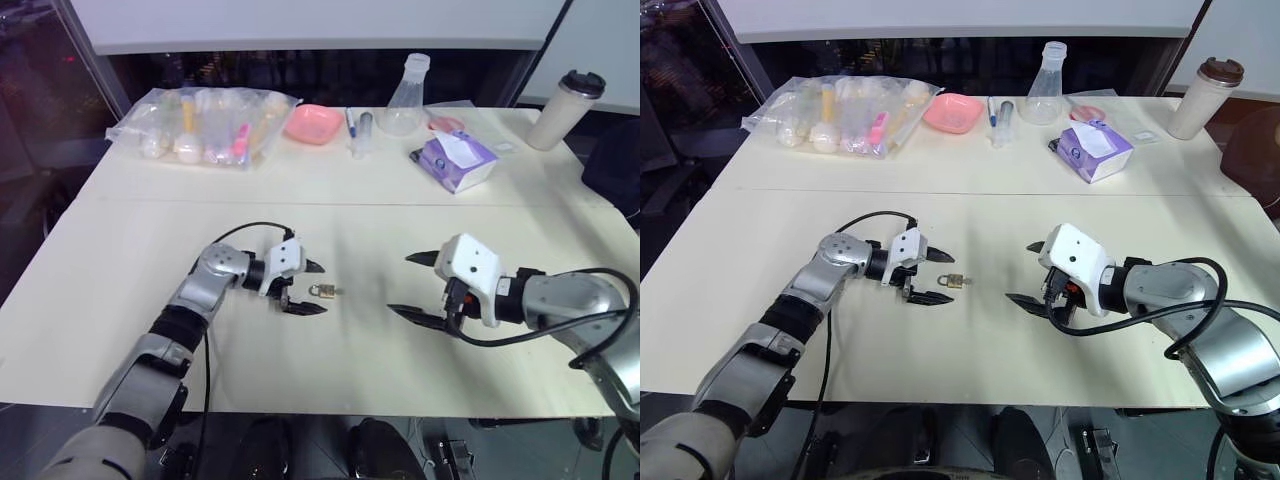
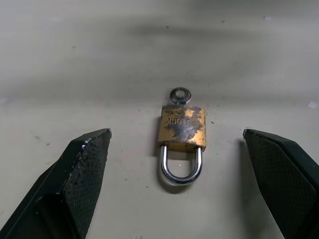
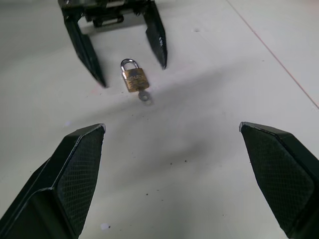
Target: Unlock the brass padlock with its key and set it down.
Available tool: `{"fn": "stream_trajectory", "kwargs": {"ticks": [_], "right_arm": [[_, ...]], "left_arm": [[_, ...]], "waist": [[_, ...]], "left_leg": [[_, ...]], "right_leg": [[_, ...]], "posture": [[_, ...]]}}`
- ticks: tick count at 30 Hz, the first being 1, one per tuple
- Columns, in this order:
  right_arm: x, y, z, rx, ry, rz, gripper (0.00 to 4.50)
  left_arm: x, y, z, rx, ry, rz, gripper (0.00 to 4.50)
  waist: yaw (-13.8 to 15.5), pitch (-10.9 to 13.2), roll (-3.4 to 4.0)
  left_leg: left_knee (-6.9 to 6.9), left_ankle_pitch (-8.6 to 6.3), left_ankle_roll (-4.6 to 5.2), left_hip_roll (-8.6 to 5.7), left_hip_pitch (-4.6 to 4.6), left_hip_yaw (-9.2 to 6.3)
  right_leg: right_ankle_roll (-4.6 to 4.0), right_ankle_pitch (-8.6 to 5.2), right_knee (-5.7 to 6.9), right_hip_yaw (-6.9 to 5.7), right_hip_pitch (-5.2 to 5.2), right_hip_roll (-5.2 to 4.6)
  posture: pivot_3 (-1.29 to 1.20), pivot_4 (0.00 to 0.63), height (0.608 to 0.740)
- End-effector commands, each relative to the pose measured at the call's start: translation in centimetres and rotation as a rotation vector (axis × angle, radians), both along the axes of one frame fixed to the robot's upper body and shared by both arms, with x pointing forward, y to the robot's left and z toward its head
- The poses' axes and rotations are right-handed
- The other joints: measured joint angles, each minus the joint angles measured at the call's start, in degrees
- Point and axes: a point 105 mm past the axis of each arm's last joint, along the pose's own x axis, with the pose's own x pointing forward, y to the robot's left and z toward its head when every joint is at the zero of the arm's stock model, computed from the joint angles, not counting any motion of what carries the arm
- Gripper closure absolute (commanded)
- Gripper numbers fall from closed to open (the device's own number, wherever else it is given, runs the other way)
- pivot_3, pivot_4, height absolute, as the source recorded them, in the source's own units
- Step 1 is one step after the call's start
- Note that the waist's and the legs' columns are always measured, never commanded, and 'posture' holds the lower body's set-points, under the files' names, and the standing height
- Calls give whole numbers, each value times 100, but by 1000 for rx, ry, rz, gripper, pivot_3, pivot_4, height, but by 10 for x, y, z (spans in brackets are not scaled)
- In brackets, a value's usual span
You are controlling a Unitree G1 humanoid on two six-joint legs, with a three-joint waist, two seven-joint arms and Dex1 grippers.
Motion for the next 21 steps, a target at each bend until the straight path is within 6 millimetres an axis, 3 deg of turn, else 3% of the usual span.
{"fn": "stream_trajectory", "kwargs": {"ticks": [1, 4, 10, 14, 21], "right_arm": [[-4, 2, 12, -1, -54, 5, 0], [-4, 2, 12, -1, -54, 2, 0], [-4, 3, 13, -4, -54, 4, 0], [-1, 7, 14, -10, -77, 24, 0], [34, 21, 16, -234, -436, 107, 0]], "left_arm": [[3, -7, -3, 29, -24, -29, 58], [4, -9, -6, 32, -29, -35, 923], [2, -7, -10, 47, -11, -43, 3682], [8, 2, -1, 40, -29, -21, 3742], [22, 16, 59, -65, -65, 10, 3742]], "waist": [[-1, 0, 0], [-7, 0, 0], [-9, -1, -1], [-17, -1, -1], [-125, -1, 0]], "left_leg": [[8, -3, 4, 0, 0, -1], [42, -17, 29, 2, 0, -2], [66, -18, 31, 0, 1, -4], [65, -18, 31, 1, 1, -4], [63, -17, 30, 4, -11, -1]], "right_leg": [[0, 0, 0, -2, 4, 0], [3, 1, 6, -2, 19, 0], [20, 11, 7, 0, 32, -6], [21, 12, 10, 0, 30, -5], [21, 11, 28, 2, 1, 5]], "posture": [[0, 150, 715], [0, 150, 715], [0, 150, 715], [0, 150, 715], [0, 150, 715]]}}
